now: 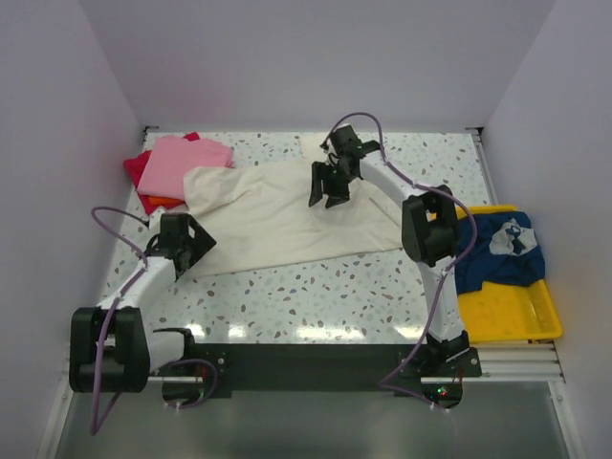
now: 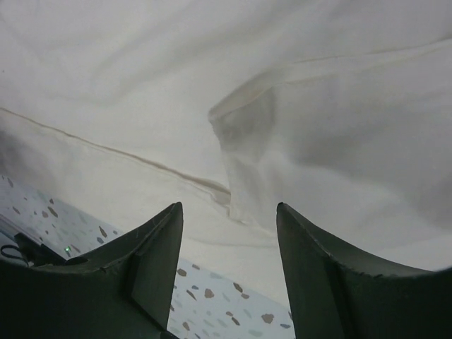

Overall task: Fold and stack the t-shirts
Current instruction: Fold the tshirt

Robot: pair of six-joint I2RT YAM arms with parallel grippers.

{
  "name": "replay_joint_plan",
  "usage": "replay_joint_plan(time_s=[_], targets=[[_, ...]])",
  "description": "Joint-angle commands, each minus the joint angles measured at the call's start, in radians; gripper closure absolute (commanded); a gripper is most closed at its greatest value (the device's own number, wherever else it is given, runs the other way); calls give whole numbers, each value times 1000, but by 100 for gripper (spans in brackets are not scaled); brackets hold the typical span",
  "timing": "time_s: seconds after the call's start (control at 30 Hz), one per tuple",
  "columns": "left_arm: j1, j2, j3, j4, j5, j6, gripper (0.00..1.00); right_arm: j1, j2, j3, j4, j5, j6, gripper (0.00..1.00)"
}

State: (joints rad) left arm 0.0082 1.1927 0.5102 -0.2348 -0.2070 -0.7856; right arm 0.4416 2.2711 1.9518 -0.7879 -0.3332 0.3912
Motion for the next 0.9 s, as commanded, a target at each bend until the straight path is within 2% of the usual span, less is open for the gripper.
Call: replay_joint_plan(time_s=[0.0,0.13,0.27,0.5,0.67,0.87], targets=[[-1,-41,89,-43,-66,49,0,-52,-166,-52,30,-15,0,41],[-1,-39,123,-23,-63,55,0,-134,-281,-238,68,-3,0,39],[-46,10,117,49,-16,52,0,-199,-335,-378,98,-9,-8,38],[-79,142,48,294,90,51,0,-245,-325,-525,191,0,-18,38],[-80,156,-2,302,80,46,0,-259,-303,-582,205,17,-21,38],[-80,128,-48,209,44,39,0,-259,-335,-668,127,72,-31,38]])
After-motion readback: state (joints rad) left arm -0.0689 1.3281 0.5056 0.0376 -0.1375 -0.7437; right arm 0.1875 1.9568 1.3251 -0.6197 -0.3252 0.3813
